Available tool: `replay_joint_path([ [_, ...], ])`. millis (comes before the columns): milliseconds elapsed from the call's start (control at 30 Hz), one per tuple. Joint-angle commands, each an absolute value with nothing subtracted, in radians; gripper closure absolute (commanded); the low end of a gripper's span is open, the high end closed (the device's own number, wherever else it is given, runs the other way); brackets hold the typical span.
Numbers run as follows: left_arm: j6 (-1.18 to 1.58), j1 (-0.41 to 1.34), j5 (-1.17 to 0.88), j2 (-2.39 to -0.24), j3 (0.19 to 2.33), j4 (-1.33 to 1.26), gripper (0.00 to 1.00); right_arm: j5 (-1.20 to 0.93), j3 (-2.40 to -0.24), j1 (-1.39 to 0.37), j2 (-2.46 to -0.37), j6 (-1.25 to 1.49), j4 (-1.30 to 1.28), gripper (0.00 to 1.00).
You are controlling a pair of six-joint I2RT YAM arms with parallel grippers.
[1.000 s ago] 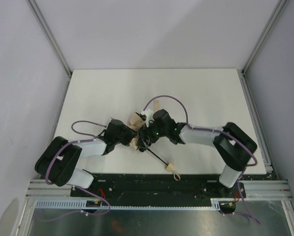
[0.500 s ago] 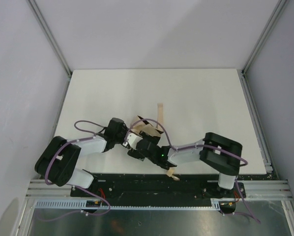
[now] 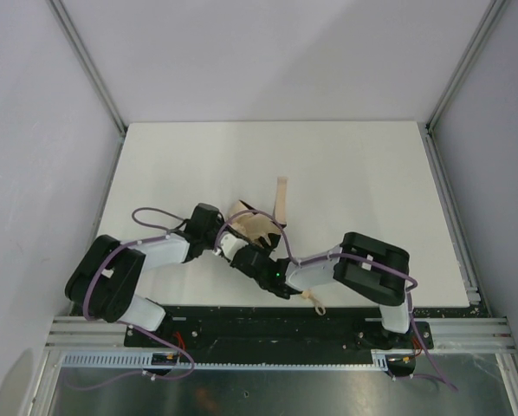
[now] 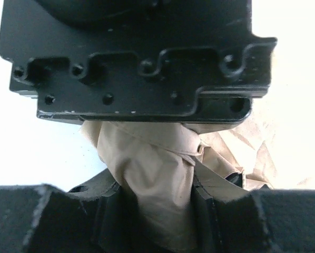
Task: Put away the umbrella
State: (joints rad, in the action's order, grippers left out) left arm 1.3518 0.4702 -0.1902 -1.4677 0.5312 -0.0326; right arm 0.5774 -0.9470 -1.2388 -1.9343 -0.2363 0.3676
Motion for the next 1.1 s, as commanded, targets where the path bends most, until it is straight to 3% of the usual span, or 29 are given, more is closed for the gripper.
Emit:
replay_joint_path([
  [0, 1.222, 0.473, -0.13, -1.488, 0.519, 0.143, 0.77, 0.352, -0.922, -1.153, -1.914, -0.057, 0.201, 1.0],
  [67, 1.205, 0.473, -0.102, -1.464, 0.523, 0.141, 0.44, 0.219, -0.905, -1.112, -1.886, 0.004, 0.198, 1.0],
  [167, 1.185, 0.473, -0.067, -1.434, 0.524, 0.138, 0.17, 0.016, -0.883, -1.049, -1.857, 0.092, 0.217, 1.0],
  [267, 1.165, 0.472, -0.046, -1.43, 0.524, 0.127, 0.09, -0.194, -0.879, -0.978, -1.858, 0.165, 0.242, 1.0],
  [433, 1.137, 0.471, -0.045, -1.459, 0.521, 0.066, 0.09, -0.493, -0.878, -0.868, -1.891, 0.252, 0.324, 1.0],
  [600, 1.137, 0.472, -0.031, -1.482, 0.492, -0.011, 0.15, -0.689, -0.877, -0.79, -1.938, 0.383, 0.424, 1.0],
  [700, 1.14, 0.474, -0.028, -1.492, 0.459, -0.077, 0.26, -0.799, -0.879, -0.747, -1.975, 0.481, 0.491, 1.0],
  [933, 1.159, 0.492, -0.054, -1.529, 0.43, -0.158, 0.73, -0.895, -0.903, -0.701, -2.002, 0.525, 0.488, 1.0],
  [1067, 1.178, 0.51, -0.066, -1.538, 0.431, -0.165, 0.97, -0.788, -0.956, -0.71, -1.966, 0.422, 0.29, 0.97],
])
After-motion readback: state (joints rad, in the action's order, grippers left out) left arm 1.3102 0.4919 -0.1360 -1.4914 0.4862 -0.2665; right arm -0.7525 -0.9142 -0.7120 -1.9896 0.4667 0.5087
